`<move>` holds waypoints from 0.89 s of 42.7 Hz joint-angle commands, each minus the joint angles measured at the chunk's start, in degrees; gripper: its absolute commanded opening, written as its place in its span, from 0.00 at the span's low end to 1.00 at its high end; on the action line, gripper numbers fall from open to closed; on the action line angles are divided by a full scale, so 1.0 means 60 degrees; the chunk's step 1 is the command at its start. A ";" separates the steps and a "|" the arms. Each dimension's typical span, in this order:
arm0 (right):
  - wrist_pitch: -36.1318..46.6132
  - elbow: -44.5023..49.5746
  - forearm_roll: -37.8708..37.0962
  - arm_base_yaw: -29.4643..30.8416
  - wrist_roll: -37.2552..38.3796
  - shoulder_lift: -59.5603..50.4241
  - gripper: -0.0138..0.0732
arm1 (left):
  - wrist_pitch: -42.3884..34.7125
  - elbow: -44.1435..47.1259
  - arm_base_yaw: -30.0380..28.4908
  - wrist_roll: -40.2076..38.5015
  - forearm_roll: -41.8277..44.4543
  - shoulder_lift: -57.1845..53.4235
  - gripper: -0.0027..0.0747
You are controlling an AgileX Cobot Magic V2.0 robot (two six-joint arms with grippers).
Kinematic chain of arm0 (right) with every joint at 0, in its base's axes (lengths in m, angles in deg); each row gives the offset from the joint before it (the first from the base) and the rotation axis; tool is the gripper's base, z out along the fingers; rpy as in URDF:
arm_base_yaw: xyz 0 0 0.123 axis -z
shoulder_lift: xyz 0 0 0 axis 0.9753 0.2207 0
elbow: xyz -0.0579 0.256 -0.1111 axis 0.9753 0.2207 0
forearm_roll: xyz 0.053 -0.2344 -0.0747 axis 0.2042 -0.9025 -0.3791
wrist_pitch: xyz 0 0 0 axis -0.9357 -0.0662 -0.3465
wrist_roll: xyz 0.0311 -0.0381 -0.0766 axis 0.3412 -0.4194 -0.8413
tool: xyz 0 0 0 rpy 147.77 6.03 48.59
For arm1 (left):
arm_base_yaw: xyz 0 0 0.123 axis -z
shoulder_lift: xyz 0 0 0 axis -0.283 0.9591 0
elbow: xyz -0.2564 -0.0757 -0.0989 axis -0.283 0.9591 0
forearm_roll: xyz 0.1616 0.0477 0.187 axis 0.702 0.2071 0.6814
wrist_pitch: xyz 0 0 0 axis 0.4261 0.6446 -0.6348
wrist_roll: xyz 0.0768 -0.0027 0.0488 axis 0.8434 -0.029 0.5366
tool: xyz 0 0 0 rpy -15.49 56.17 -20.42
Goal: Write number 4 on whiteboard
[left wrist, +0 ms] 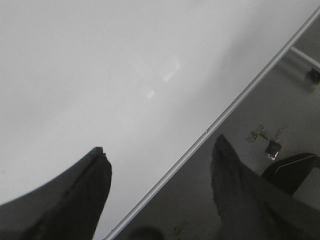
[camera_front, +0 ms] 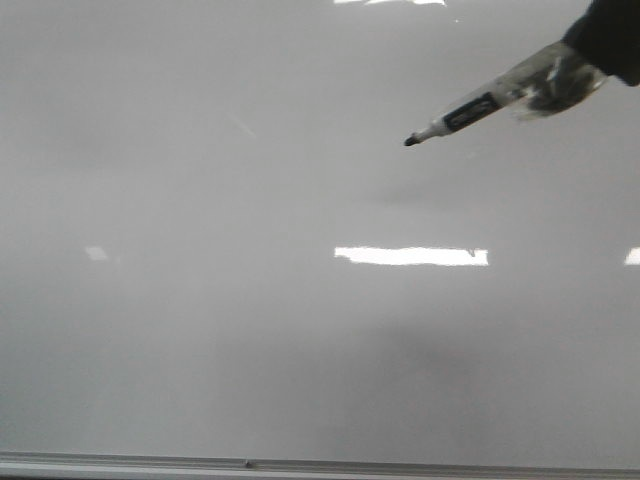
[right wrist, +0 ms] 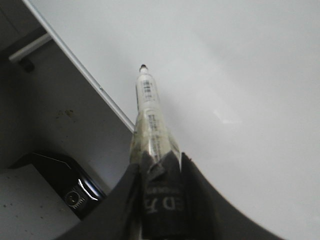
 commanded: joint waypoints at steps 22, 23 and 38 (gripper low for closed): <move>0.4748 0.2014 0.0738 0.0163 0.2276 -0.1254 0.08 | -0.0867 0.0313 -0.0469 -0.0462 -0.0428 -0.1069 0.59; 0.4972 0.2014 0.0739 0.0163 0.2276 -0.1110 0.08 | -0.0867 0.0313 -0.0469 -0.0462 -0.0428 -0.1069 0.59; 0.5611 0.1049 0.0739 0.0163 0.2208 0.0465 0.08 | -0.1106 0.0313 -0.0469 -0.0462 -0.0482 -0.1069 0.59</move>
